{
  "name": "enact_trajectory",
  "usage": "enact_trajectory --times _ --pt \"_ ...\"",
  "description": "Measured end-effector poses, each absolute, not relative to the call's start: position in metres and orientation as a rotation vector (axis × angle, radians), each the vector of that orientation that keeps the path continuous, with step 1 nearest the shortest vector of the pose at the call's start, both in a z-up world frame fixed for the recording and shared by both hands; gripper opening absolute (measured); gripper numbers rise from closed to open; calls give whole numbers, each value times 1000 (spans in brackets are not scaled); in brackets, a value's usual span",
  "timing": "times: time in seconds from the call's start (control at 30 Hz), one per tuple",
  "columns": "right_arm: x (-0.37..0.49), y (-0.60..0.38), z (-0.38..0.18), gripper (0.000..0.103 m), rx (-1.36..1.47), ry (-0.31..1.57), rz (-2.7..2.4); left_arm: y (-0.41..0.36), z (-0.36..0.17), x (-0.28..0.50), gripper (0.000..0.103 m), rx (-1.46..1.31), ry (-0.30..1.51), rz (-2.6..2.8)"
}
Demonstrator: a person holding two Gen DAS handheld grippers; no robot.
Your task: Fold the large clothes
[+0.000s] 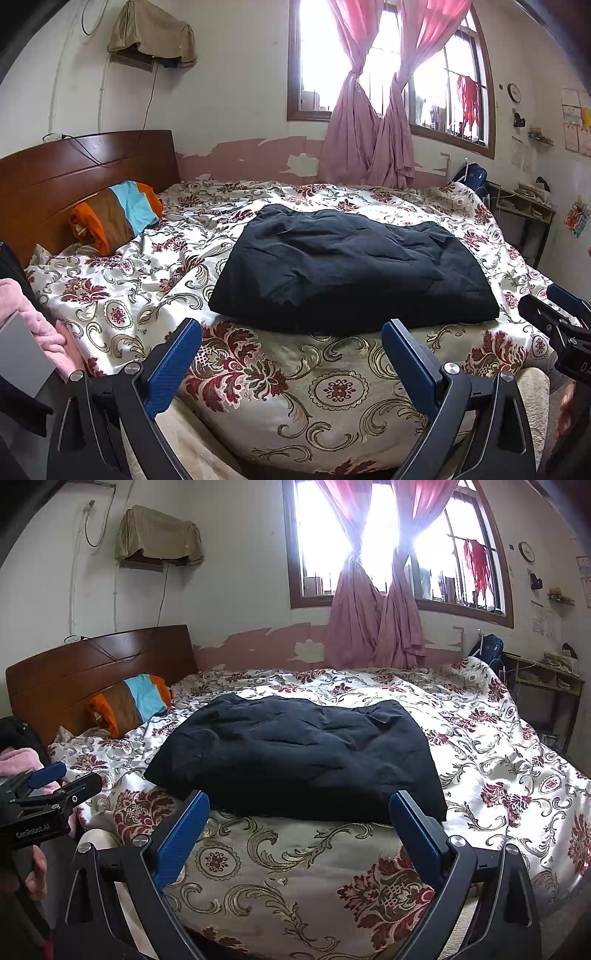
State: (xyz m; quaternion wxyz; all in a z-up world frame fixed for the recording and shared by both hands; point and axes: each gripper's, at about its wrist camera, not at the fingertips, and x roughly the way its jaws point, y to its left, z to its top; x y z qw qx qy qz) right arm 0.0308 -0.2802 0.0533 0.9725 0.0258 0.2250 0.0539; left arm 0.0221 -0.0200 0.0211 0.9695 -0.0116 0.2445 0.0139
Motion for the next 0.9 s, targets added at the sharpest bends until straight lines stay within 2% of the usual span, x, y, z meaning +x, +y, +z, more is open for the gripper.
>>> enact_trajectory --times 0.9 --pt "29 -280 54 96 56 451 106 -21 21 22 98 -22 493 29"
